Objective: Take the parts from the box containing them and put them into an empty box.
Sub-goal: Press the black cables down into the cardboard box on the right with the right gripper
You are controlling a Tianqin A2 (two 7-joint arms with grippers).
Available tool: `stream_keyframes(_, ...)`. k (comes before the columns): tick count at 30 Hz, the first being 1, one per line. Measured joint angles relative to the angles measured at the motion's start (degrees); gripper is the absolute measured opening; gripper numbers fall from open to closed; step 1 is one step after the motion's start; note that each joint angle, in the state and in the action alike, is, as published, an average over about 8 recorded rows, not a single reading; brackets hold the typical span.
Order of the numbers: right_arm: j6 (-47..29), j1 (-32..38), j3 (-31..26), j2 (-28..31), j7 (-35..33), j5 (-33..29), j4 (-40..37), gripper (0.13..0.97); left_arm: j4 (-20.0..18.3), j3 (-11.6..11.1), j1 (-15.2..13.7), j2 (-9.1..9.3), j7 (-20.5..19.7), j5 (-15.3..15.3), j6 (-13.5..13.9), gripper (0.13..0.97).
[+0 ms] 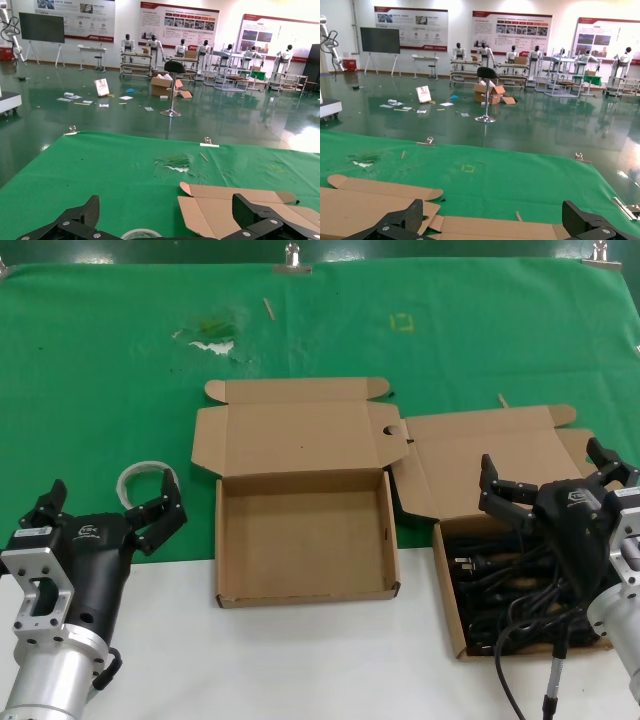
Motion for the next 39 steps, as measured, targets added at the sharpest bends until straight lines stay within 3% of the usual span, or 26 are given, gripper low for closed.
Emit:
stream_keyframes(5,0.20,0.07,-0.33,0.19,0.08,0.06,0.01,0.966,0.00,0.00,0.00,0.00,0.02,0.00,0.00,0.932)
stream_keyframes(14,3.49,1.58,-5.49,4.15,0.89,2.78,-0.25,0.966,0.00,0.00,0.00,0.00,0.01,0.01,0.00,0.830)
stream_keyframes(19,1.56,4.09,-7.83,8.11,0.84,3.84,-1.49,0.966,0.00,0.01,0.00,0.00,0.01,0.01,0.00,0.726)
stream_keyframes(23,-5.19,7.35,-7.60,11.51,-1.54,3.73,-3.24,0.966,0.00,0.01,0.00,0.00,0.01,0.01,0.00,0.664)
stream_keyframes(29,-18.84,16.30,-9.33,18.52,-7.18,4.29,-7.11,0.966,0.00,0.01,0.00,0.01,0.01,0.01,0.00,0.502)
stream_keyframes(33,-28.60,25.38,-15.09,24.95,-9.96,4.78,-9.73,0.966,0.00,0.00,0.00,0.03,0.01,0.01,0.00,0.428)
stream_keyframes(39,-43.60,40.44,-28.73,33.14,-13.33,5.13,-13.38,0.966,0.00,0.00,0.00,0.05,0.01,0.01,0.00,0.305)
